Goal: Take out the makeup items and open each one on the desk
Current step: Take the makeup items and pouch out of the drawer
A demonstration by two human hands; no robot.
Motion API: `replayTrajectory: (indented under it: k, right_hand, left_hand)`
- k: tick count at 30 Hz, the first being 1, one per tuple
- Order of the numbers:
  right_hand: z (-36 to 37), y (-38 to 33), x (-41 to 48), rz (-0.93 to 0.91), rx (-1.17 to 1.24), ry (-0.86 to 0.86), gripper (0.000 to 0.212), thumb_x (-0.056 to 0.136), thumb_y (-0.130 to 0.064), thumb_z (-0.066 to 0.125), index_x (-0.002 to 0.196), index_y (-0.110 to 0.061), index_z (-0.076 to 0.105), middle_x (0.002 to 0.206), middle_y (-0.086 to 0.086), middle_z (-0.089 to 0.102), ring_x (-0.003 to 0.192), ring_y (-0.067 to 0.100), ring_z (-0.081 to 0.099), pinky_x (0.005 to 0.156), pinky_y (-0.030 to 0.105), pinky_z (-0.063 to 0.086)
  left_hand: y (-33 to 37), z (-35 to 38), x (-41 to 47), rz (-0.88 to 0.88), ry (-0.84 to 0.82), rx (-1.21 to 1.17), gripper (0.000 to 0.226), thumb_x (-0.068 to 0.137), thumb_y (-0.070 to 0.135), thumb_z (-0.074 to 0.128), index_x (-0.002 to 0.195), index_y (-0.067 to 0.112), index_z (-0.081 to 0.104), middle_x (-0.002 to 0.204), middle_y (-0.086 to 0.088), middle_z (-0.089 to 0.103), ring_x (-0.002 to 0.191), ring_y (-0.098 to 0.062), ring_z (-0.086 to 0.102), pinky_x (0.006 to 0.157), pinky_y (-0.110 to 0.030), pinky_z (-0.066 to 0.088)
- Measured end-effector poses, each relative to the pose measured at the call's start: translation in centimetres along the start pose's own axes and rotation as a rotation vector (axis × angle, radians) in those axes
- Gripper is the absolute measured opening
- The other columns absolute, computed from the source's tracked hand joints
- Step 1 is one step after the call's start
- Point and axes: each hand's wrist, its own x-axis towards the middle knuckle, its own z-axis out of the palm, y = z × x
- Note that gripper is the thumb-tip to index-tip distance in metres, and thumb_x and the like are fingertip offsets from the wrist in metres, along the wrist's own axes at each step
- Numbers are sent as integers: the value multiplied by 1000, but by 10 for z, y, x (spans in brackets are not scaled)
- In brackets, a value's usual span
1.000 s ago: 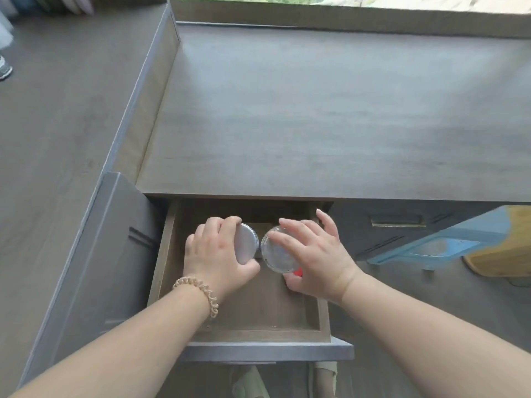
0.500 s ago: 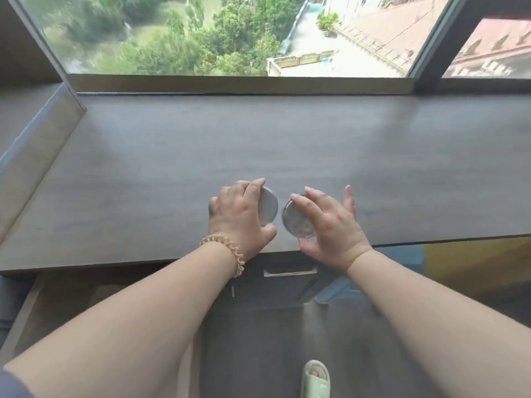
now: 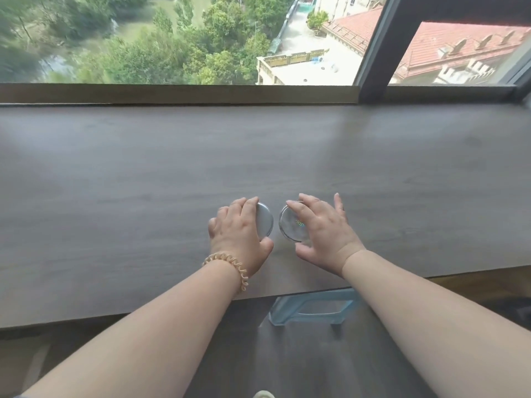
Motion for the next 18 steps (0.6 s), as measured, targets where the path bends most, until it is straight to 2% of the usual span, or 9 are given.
replayTrajectory:
  k: [4,12,15,18]
  right_hand:
    - [10,17,6,12,-4,-71,79,76,-34,64,145,-30,26,152,2,26,136,20,30,113,54,-9]
    - [29,34,9,82,139,-80,80,78,-35,62,147,-31,21,155,2,23,139,19,26,114,49,-6]
    - [34,37,4,79,131,-100,81,84,-42,56,149,-34,8,158,-2,11,144,18,12,115,48,-7]
    - [38,39,1,66,59,-102,84,83,-59,43,147,-36,-7,159,-5,2,146,21,-1,115,49,-7]
  left_hand:
    - [8,16,9,-26,-52,30,75,81,40,54,146,28,20,154,4,22,135,-21,23,105,-37,21]
    - [12,38,19,-44,-78,26,77,83,43,52,148,25,15,155,5,22,137,-21,21,106,-37,20]
    - [11,42,18,-50,-50,16,77,84,45,50,148,25,14,155,5,21,137,-20,21,106,-37,20]
    - [12,46,16,-49,-35,8,77,85,46,48,149,26,9,157,4,17,138,-19,20,107,-37,19]
